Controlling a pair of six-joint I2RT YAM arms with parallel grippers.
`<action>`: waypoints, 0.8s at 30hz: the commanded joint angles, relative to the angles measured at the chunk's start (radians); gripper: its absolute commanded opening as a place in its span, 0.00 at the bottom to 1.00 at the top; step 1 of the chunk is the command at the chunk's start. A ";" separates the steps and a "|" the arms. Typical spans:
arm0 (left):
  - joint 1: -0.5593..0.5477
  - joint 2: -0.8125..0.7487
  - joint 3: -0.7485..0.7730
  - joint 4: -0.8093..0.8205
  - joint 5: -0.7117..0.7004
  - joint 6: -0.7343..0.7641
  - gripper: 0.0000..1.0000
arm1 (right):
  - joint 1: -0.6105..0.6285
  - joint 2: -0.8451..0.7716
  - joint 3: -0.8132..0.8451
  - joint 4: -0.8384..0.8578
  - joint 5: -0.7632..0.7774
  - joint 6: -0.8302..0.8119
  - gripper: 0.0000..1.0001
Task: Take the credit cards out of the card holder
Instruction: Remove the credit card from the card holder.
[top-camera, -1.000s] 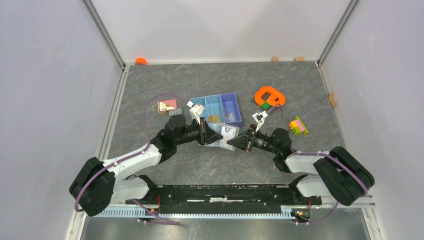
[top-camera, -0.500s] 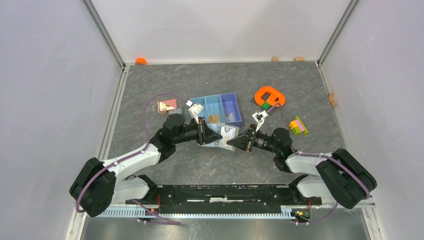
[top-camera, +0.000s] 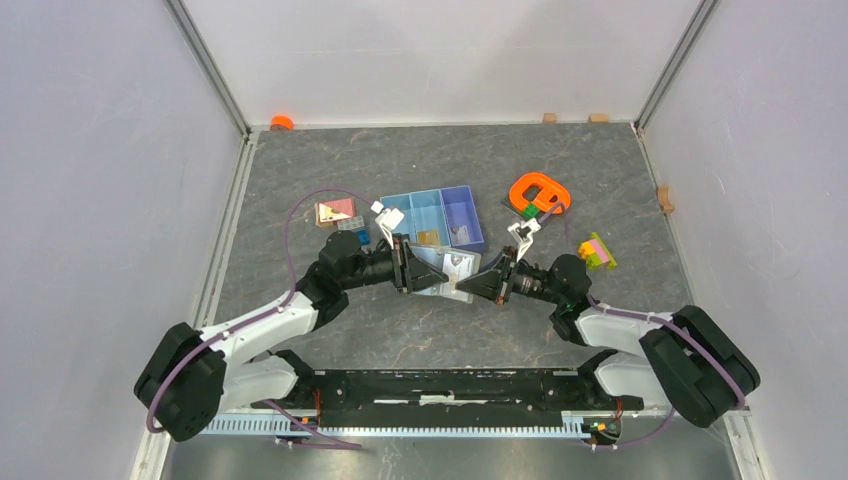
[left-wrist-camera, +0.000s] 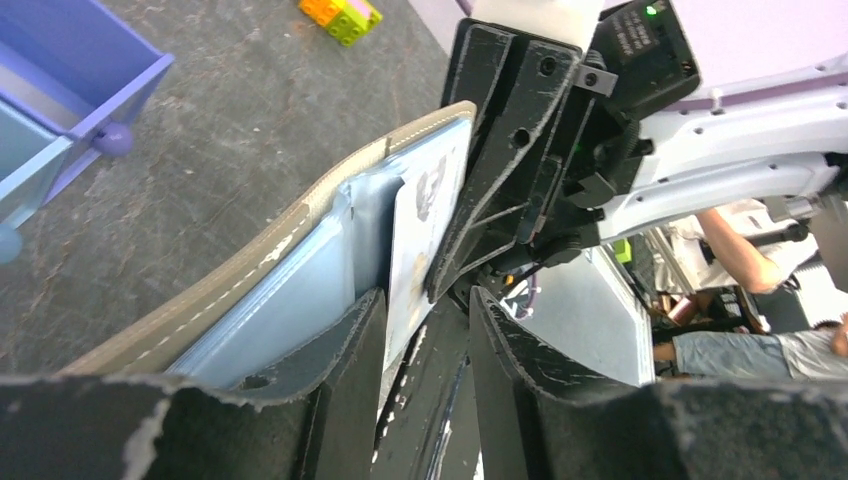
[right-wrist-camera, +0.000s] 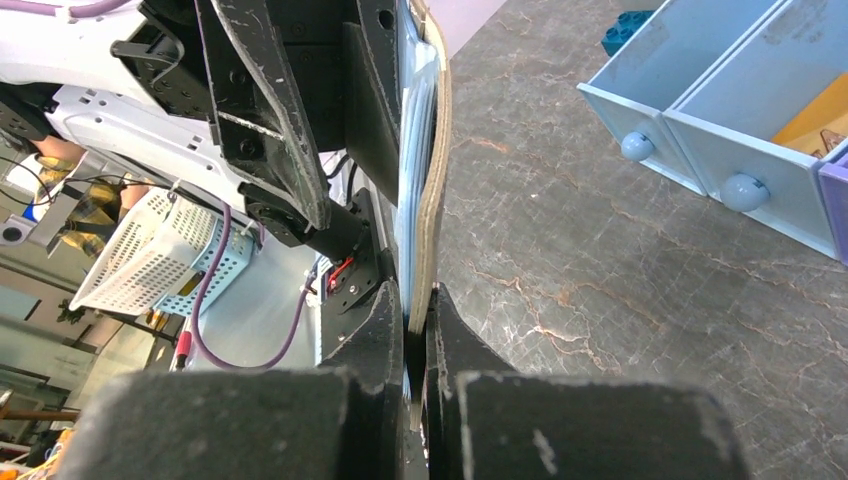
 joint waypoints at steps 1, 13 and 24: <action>0.007 -0.029 0.047 -0.173 -0.170 0.079 0.45 | 0.011 -0.055 0.057 0.030 -0.069 -0.027 0.00; 0.006 0.034 -0.024 0.326 0.165 -0.123 0.33 | 0.008 -0.057 0.066 -0.013 -0.067 -0.048 0.00; -0.009 0.091 -0.038 0.530 0.245 -0.224 0.25 | -0.014 -0.041 0.057 0.011 -0.076 -0.033 0.03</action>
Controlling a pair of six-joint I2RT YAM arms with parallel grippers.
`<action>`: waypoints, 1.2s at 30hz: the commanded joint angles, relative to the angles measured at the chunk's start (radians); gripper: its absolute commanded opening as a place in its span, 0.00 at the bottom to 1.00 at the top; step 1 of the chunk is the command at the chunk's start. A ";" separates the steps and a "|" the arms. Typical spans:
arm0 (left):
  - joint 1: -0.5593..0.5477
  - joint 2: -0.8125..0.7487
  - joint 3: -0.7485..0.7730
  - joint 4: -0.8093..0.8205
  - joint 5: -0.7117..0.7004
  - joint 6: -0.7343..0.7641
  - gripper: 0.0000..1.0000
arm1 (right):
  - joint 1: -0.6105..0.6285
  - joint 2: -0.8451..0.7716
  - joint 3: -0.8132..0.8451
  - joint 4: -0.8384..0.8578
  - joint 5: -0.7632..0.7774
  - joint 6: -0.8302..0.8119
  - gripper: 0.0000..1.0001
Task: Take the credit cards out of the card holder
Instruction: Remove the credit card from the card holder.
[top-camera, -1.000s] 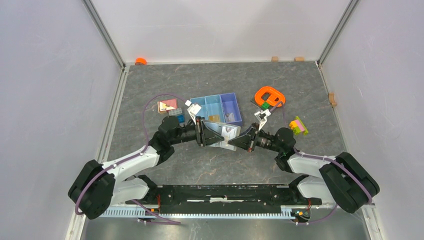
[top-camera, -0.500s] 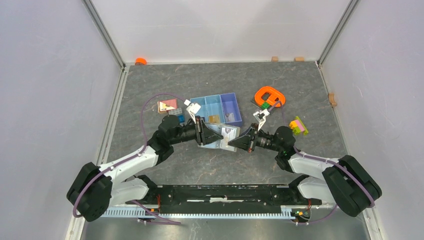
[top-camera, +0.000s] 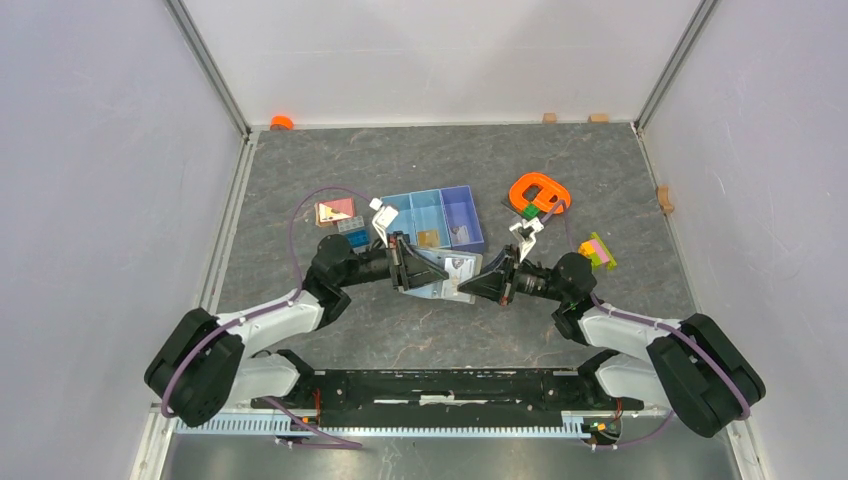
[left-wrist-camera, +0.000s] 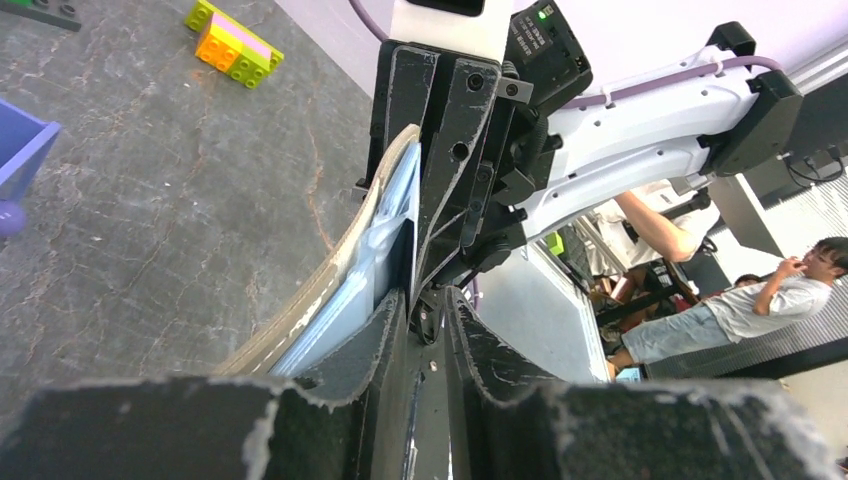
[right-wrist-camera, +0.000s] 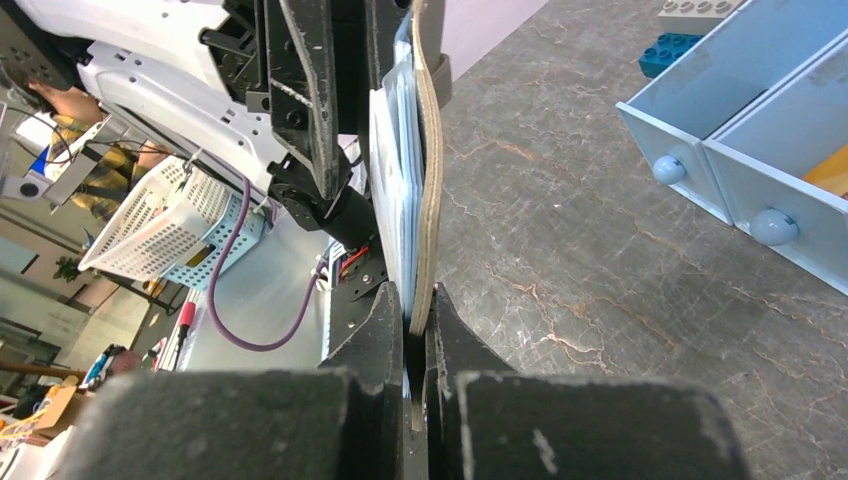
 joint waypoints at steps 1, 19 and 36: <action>-0.031 0.031 0.017 0.195 0.105 -0.097 0.25 | 0.006 0.010 0.040 0.052 -0.015 0.005 0.03; -0.018 -0.028 0.049 -0.139 -0.040 0.057 0.02 | -0.043 -0.034 -0.014 0.170 -0.002 0.078 0.33; 0.057 -0.035 0.024 -0.182 -0.096 0.027 0.02 | -0.132 -0.020 -0.083 0.275 0.032 0.178 0.00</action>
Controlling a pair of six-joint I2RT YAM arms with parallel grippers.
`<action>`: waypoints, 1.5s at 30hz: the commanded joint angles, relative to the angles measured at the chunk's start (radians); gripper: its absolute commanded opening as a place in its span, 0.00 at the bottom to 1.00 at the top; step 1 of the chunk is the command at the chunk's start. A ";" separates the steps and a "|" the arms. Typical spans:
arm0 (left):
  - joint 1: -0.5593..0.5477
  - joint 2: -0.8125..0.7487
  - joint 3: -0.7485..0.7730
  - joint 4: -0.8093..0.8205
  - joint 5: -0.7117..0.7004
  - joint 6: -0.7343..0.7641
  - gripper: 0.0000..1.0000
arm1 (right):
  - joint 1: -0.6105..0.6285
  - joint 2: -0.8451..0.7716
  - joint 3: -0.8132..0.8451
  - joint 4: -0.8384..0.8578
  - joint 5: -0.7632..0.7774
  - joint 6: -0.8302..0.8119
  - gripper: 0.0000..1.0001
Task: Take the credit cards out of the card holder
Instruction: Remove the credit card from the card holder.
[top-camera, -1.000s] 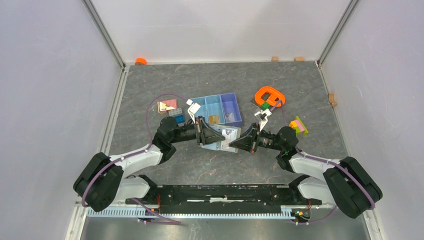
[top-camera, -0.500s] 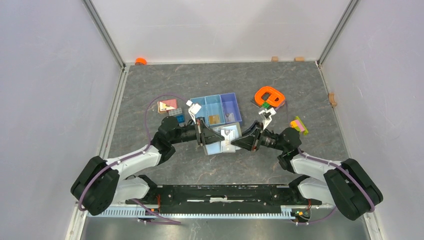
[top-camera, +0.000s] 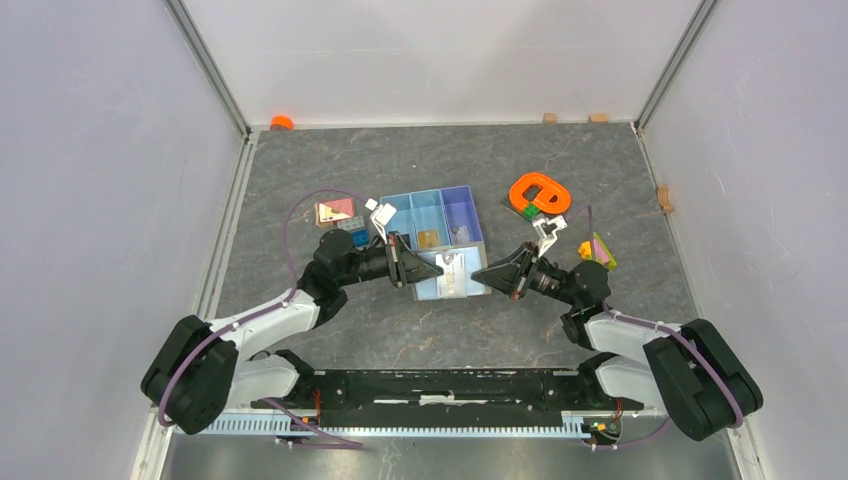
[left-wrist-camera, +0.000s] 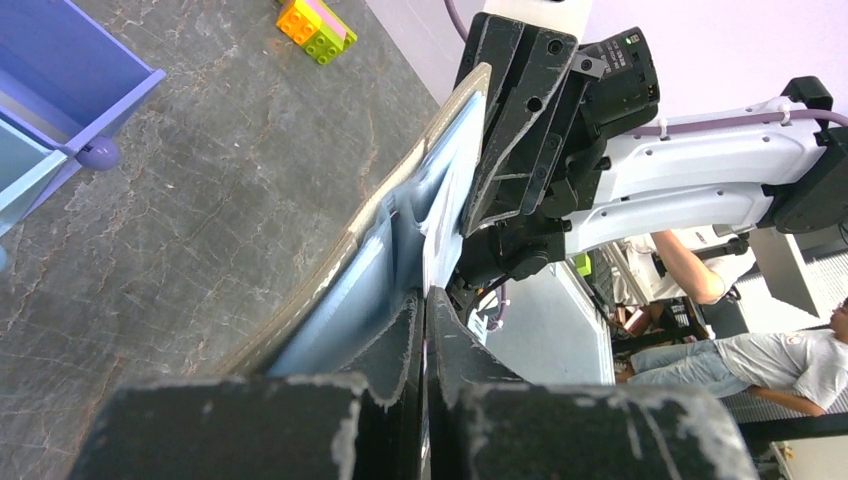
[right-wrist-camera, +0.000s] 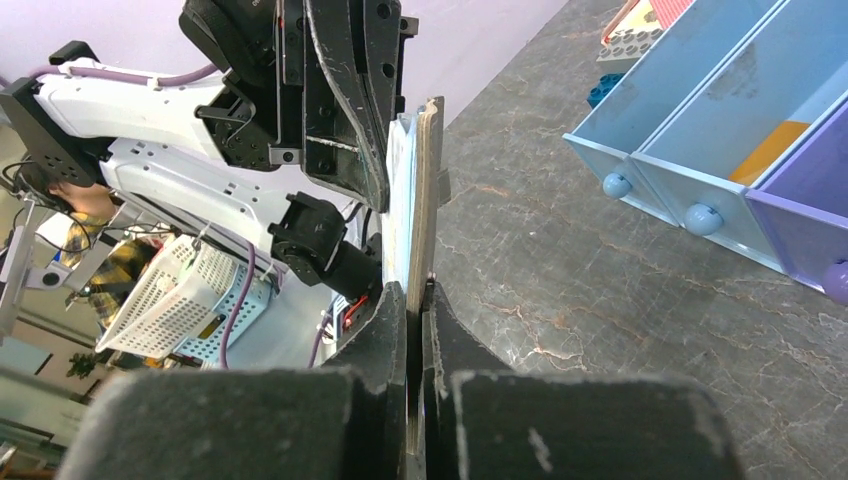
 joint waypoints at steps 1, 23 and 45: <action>0.022 -0.016 0.002 0.003 -0.031 0.002 0.02 | -0.015 -0.006 -0.010 0.120 0.006 0.029 0.00; -0.013 0.081 0.014 0.201 0.087 -0.088 0.02 | 0.060 0.117 0.019 0.185 -0.001 0.033 0.34; 0.046 0.008 0.006 -0.047 -0.063 -0.002 0.02 | -0.041 0.085 -0.060 0.259 0.037 0.112 0.00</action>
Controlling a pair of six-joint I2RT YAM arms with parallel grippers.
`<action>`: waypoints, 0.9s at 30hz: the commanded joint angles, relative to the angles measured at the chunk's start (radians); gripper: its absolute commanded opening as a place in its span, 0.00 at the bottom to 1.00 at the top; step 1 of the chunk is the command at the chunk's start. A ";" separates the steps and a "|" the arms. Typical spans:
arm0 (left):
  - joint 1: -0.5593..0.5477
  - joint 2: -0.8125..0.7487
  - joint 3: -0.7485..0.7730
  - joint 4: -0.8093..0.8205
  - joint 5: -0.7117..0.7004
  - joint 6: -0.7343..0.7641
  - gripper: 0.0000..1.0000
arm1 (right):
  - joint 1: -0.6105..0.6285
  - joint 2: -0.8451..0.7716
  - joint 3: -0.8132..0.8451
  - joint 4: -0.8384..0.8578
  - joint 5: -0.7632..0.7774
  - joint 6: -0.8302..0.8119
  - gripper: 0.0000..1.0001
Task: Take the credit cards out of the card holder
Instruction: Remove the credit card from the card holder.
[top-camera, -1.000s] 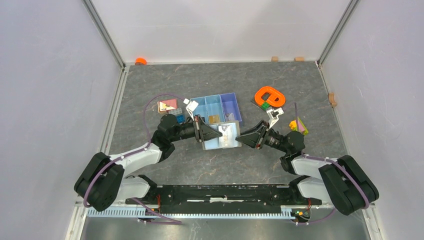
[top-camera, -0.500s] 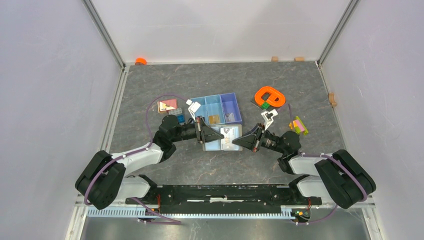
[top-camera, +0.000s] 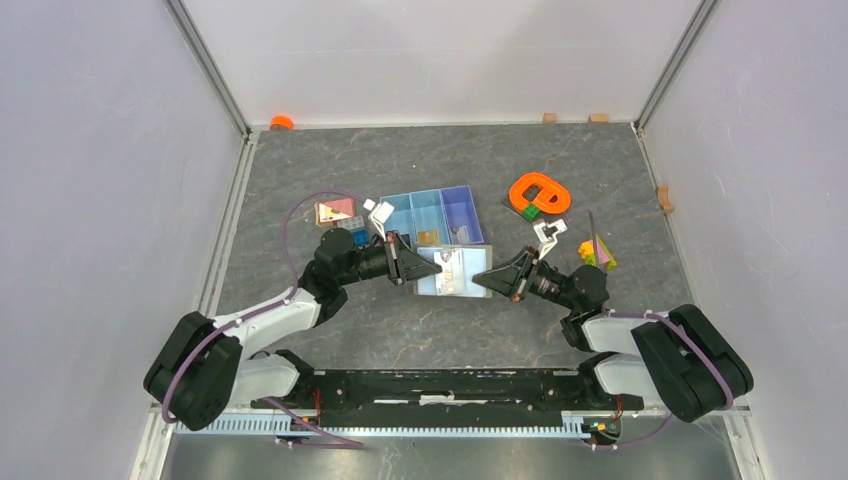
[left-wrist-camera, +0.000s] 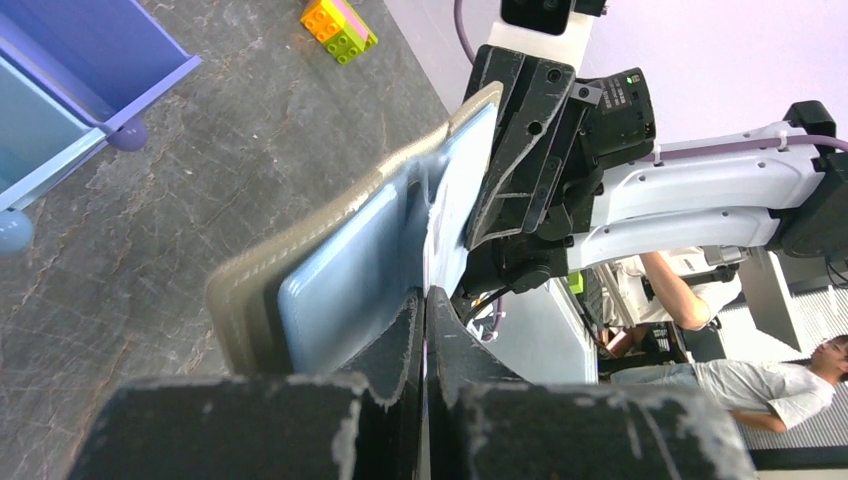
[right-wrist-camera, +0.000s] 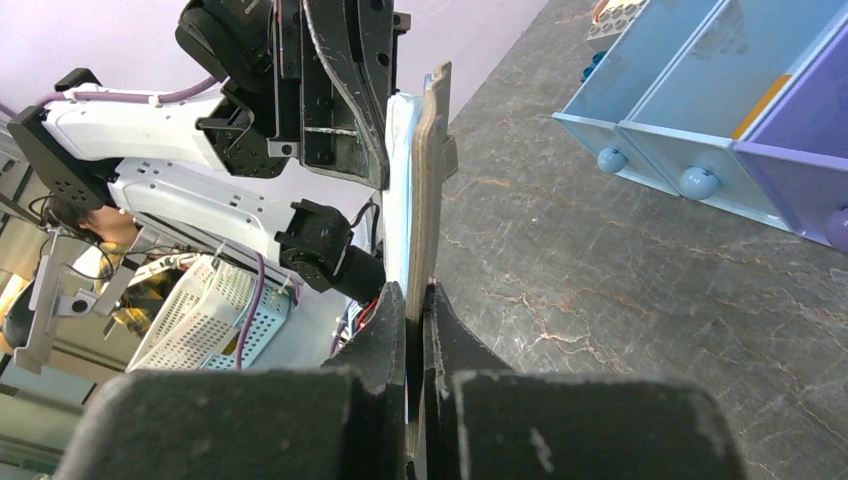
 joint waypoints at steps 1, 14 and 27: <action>0.028 -0.016 0.007 -0.049 -0.048 0.048 0.02 | -0.043 -0.006 -0.021 0.146 0.015 0.043 0.00; 0.037 0.014 0.008 -0.008 -0.016 0.026 0.02 | -0.061 0.016 -0.027 0.210 -0.004 0.089 0.00; 0.030 0.027 0.023 0.009 0.028 0.035 0.02 | -0.056 0.004 0.047 0.026 -0.077 0.007 0.00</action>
